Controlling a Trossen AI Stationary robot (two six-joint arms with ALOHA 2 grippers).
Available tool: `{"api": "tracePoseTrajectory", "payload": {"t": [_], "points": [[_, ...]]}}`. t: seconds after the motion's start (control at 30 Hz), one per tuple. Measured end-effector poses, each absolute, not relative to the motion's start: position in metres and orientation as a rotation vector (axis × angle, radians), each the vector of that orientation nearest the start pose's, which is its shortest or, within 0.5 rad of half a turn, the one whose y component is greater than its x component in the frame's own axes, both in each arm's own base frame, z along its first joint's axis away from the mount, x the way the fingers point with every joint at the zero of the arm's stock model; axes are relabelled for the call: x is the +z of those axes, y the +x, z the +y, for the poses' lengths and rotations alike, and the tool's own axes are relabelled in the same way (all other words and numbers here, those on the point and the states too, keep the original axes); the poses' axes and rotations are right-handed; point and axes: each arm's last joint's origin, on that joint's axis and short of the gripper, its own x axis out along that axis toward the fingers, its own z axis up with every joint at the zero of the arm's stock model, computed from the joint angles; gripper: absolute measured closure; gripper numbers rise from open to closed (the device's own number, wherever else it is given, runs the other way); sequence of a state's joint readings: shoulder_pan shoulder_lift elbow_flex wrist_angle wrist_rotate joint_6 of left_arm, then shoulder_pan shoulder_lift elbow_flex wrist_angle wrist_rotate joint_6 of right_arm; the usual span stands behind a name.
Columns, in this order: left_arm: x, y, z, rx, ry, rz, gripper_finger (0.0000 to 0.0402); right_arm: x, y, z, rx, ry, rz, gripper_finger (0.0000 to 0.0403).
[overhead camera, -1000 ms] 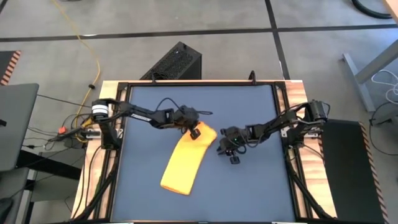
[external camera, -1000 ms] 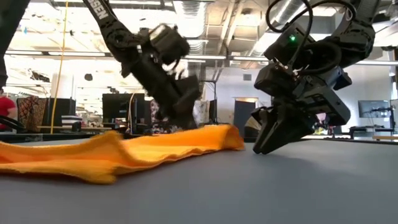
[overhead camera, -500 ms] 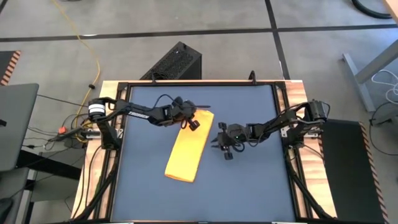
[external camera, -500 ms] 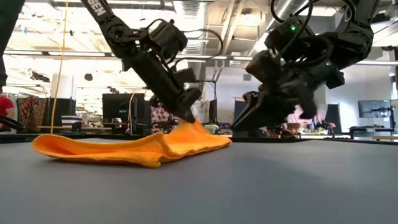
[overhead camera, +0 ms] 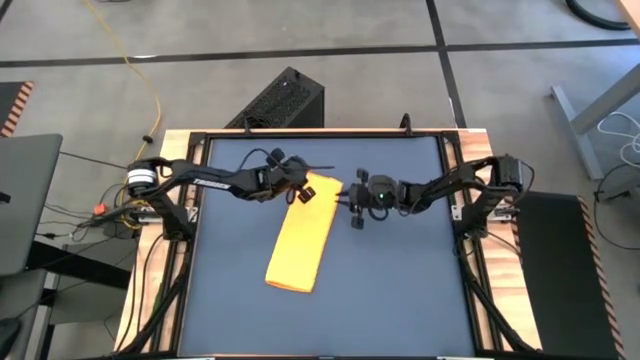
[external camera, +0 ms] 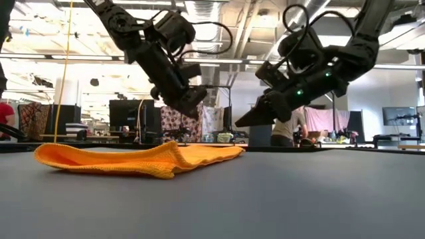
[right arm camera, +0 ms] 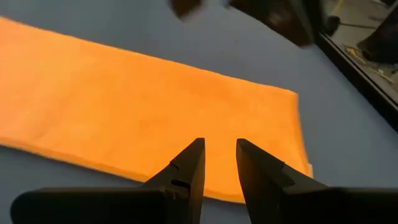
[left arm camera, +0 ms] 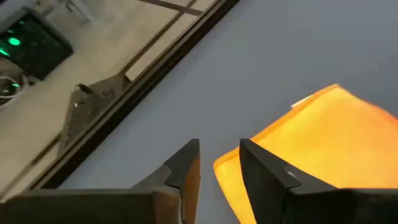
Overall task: Roll towel into tight, uniform cylinder
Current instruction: Roll the orange microfiber towel
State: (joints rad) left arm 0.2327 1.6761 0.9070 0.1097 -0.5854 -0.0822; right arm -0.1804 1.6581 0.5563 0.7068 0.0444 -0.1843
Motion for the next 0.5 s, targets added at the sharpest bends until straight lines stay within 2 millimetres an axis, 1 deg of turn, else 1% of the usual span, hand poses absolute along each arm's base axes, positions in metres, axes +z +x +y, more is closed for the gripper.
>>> {"api": "tracePoseTrajectory", "payload": {"t": [0.07, 0.1, 0.17, 0.23, 0.27, 0.33, 0.4, 0.5], "points": [[0.187, 0.324, 0.091, 0.776, 0.009, 0.624, 0.0288, 0.138, 0.290, -0.061, -0.185, -0.130, 0.412, 0.0285], [0.187, 0.324, 0.089, 0.728, -0.037, 0.624, 0.0286, 0.138, 0.290, -0.063, -0.177, -0.122, 0.408, 0.0285], [0.186, 0.326, 0.084, 0.555, -0.187, 0.619, 0.0286, 0.139, 0.290, -0.066, -0.169, -0.107, 0.395, 0.0285], [0.179, 0.331, 0.072, 0.337, -0.323, 0.637, 0.0287, 0.139, 0.290, -0.066, -0.156, -0.107, 0.382, 0.0285], [0.172, 0.334, 0.062, 0.243, -0.374, 0.658, 0.0288, 0.138, 0.292, -0.066, -0.151, -0.110, 0.373, 0.0285], [0.156, 0.336, 0.039, 0.140, -0.435, 0.733, 0.0292, 0.135, 0.298, -0.067, -0.138, -0.112, 0.370, 0.0285], [0.143, 0.337, 0.016, 0.112, -0.438, 0.809, 0.0297, 0.127, 0.306, -0.068, -0.131, -0.124, 0.385, 0.0285], [0.135, 0.337, -0.016, 0.107, -0.398, 0.852, 0.0307, 0.116, 0.320, -0.073, -0.132, -0.130, 0.410, 0.0285]]}}
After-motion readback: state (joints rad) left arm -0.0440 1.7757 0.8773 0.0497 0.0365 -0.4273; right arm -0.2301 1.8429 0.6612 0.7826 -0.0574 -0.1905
